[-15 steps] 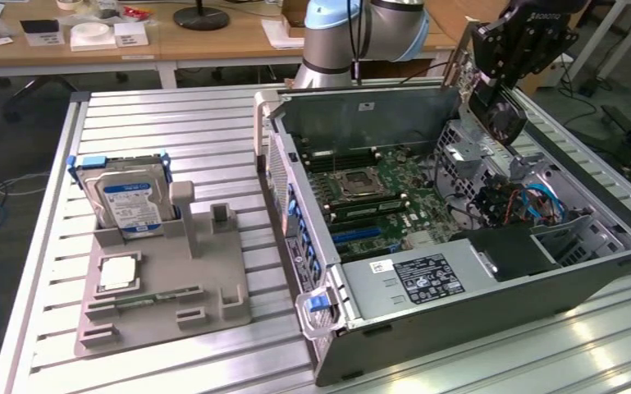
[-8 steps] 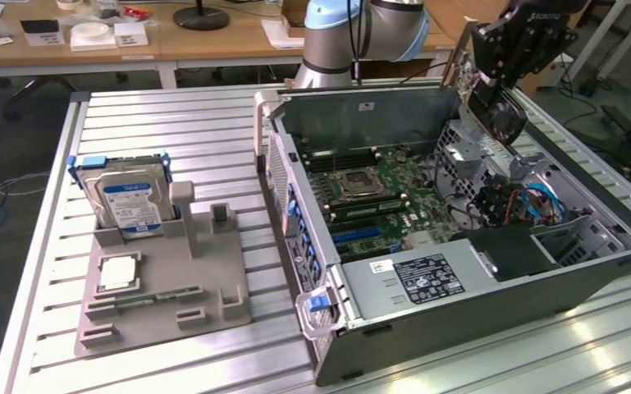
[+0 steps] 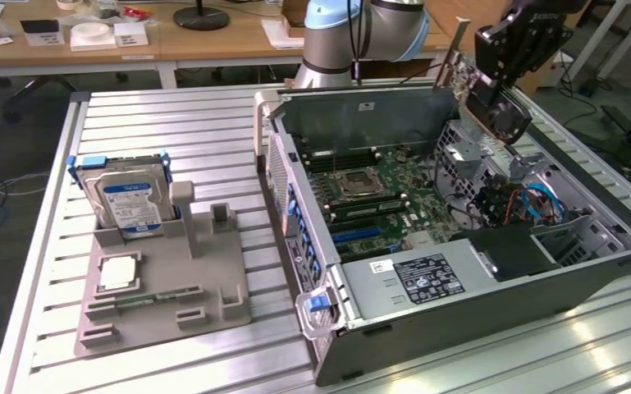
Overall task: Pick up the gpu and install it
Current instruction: 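Insert the gpu into the slot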
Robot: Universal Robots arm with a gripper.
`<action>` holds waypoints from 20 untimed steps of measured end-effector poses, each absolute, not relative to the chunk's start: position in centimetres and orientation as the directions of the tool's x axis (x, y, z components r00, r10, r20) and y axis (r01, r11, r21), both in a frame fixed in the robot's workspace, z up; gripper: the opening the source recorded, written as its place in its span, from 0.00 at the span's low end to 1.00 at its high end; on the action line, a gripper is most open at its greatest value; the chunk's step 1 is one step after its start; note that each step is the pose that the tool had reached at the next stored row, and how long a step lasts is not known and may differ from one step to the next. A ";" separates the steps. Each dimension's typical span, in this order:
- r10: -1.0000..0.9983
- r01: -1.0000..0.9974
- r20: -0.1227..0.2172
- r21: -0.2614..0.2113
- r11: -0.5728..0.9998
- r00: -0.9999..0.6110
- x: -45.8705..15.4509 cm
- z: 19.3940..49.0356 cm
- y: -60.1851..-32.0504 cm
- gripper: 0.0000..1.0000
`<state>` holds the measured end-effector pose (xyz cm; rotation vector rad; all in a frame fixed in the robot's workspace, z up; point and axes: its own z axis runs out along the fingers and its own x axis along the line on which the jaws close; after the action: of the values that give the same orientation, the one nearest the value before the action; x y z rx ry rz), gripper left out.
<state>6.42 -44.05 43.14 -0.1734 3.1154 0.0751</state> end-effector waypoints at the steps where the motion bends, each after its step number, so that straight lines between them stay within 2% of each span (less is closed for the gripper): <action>1: -0.128 -0.129 -0.023 0.047 0.991 -0.991 6.4 43.1 -44.0 0.27; 20: -0.454 -0.455 -0.023 0.047 0.889 -0.891 6.4 43.0 -44.0 0.27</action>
<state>6.42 -44.05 43.04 -0.7320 3.0423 0.0799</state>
